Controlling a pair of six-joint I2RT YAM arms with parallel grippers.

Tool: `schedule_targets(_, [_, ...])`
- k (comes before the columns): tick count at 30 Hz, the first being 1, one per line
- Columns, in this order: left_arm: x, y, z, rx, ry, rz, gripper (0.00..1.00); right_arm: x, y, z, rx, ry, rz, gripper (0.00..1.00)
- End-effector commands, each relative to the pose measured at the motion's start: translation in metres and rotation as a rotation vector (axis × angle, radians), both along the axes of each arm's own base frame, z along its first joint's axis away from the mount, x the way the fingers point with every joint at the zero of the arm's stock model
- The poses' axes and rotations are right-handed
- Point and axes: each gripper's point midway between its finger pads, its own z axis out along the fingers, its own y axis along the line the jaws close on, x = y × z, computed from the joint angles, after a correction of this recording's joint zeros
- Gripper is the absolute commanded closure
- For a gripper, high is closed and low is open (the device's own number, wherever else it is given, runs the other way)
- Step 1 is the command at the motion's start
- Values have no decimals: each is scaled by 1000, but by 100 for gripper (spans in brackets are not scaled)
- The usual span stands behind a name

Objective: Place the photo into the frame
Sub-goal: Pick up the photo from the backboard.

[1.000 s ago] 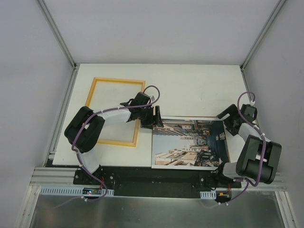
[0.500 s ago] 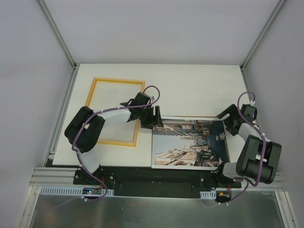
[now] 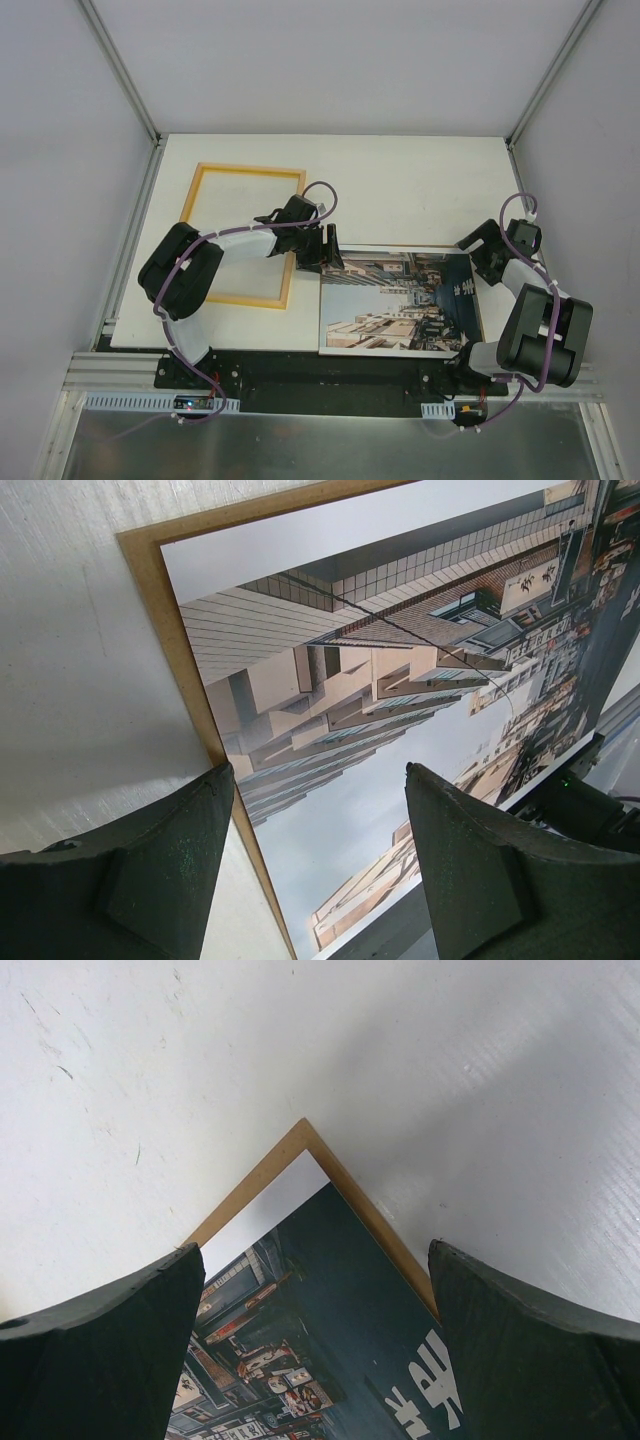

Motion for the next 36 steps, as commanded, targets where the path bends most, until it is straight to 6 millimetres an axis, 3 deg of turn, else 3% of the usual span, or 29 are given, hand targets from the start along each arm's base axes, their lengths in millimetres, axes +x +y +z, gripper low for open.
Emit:
schedule_targets(1, [0, 0, -6, 17, -5, 1, 31, -15, 7, -17, 27, 73, 7, 4])
schedule_targets(36, [-13, 13, -3, 35, -5, 4, 31, -16, 9, -17, 32, 76, 15, 4])
